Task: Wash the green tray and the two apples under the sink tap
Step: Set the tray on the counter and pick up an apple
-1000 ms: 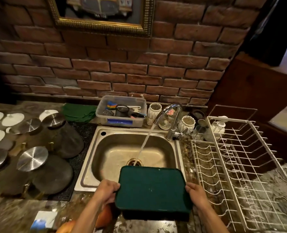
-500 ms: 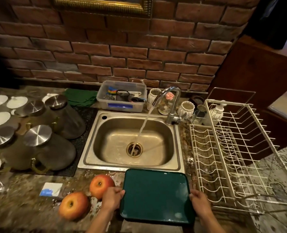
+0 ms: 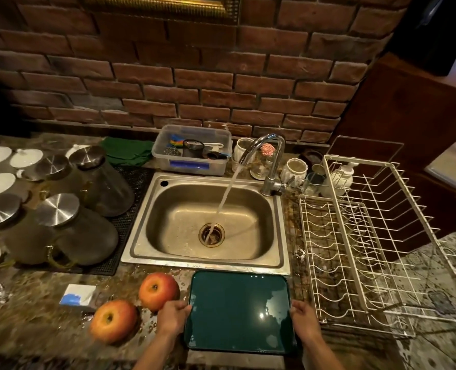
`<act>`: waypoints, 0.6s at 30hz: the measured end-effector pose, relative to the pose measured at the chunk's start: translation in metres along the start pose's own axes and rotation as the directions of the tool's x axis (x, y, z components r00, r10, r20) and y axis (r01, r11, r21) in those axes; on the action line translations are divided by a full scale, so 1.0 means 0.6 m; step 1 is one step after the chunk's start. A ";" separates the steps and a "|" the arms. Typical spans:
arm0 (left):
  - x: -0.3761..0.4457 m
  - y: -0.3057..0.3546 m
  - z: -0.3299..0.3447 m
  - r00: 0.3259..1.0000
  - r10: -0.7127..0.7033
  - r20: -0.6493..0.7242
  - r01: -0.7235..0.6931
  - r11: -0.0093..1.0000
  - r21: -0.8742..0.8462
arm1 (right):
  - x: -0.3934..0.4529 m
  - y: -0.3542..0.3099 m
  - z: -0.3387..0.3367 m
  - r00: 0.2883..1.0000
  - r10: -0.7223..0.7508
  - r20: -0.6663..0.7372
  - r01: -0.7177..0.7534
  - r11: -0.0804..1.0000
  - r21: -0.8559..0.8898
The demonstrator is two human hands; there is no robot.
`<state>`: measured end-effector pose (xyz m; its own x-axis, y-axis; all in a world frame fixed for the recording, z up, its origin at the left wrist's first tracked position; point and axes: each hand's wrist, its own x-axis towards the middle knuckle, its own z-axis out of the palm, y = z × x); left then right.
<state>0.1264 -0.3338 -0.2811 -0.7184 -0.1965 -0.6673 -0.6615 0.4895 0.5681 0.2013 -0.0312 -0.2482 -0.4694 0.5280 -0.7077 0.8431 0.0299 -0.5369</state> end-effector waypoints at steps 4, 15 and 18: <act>-0.003 0.003 -0.005 0.998 0.043 0.047 -0.048 0.995 0.092 | 0.007 0.001 -0.004 1.000 -0.019 0.017 0.019 1.000 -0.016; -0.010 0.059 -0.099 0.984 0.148 0.102 -0.119 0.962 -0.246 | -0.008 -0.065 -0.020 0.992 -0.120 0.046 0.123 0.989 -0.080; -0.007 0.067 -0.156 0.976 0.214 0.048 -0.191 0.936 -0.296 | -0.027 -0.111 -0.011 0.969 -0.246 0.026 0.247 0.965 -0.088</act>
<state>0.0829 -0.3931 -0.2104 -0.8323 -0.0461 -0.5525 -0.5456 0.2443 0.8016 0.1543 -0.0365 -0.1978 -0.6687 0.4823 -0.5658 0.7208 0.2339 -0.6525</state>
